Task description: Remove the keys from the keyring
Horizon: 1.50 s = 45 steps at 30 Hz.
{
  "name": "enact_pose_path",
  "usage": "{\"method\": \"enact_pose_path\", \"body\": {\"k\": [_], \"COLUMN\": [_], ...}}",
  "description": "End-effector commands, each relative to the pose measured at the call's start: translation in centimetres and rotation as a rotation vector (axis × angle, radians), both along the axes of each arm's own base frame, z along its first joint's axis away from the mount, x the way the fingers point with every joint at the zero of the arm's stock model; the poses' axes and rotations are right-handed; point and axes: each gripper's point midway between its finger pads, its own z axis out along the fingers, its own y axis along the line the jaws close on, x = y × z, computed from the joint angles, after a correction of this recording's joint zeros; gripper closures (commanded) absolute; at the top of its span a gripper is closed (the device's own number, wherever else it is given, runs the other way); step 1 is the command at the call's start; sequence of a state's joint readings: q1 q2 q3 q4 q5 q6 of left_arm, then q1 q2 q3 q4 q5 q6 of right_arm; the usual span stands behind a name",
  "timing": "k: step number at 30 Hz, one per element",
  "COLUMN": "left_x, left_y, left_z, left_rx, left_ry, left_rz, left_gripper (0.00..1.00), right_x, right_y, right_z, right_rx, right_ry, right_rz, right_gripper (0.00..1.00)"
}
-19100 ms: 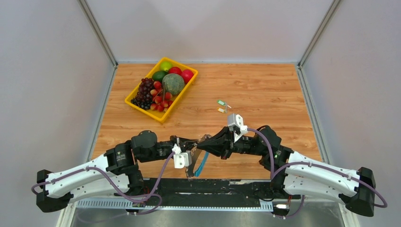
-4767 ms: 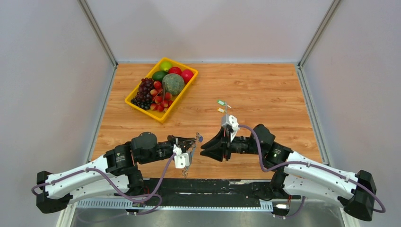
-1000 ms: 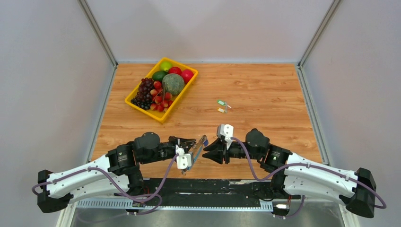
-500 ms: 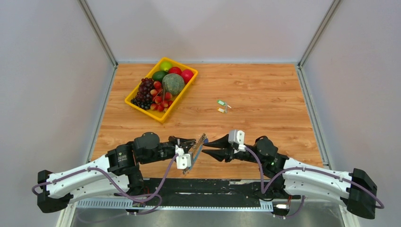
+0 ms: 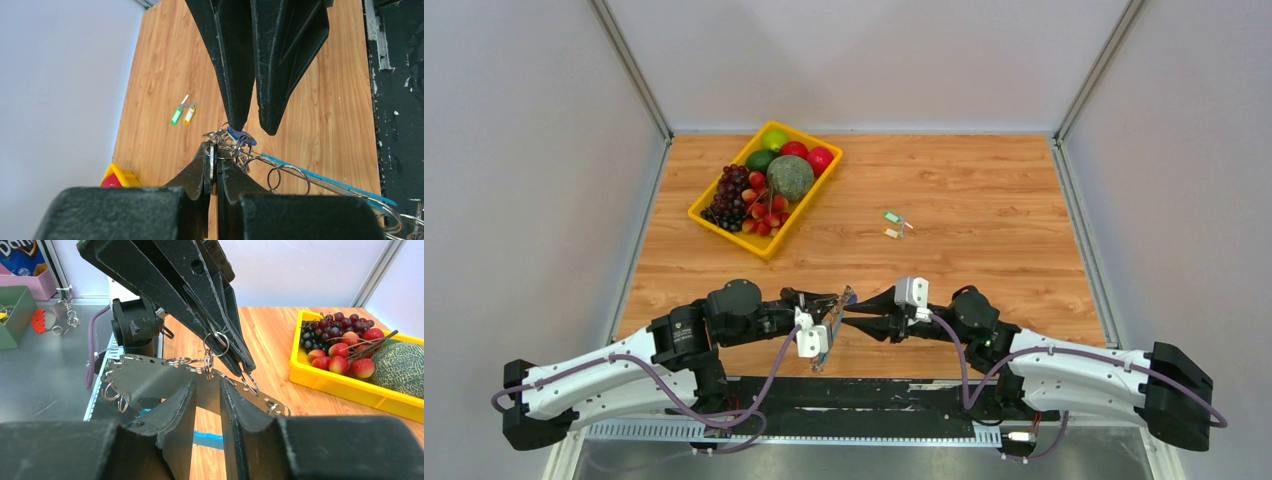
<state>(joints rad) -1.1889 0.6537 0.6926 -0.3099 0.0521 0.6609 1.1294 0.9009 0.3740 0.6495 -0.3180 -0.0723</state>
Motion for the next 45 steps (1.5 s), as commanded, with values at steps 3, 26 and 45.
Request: {"method": "enact_pose_path", "body": {"k": [3, 26, 45], "left_x": [-0.2, -0.2, -0.1], "left_y": [-0.4, -0.5, -0.6], "left_z": [2.7, 2.6, 2.3], "left_rx": [-0.082, -0.08, -0.068], "left_ry": [-0.036, -0.038, -0.034], "left_rz": [-0.021, -0.024, -0.024], "left_gripper": [1.0, 1.0, 1.0], "right_x": [-0.5, -1.6, -2.3], "right_y": [0.7, 2.2, 5.8], "right_z": [3.7, 3.8, 3.5], "right_rx": [0.095, -0.108, -0.382], "right_ry": [-0.067, 0.158, 0.438], "right_rz": [0.039, 0.11, 0.199], "right_gripper": [0.72, 1.0, 0.99]}}
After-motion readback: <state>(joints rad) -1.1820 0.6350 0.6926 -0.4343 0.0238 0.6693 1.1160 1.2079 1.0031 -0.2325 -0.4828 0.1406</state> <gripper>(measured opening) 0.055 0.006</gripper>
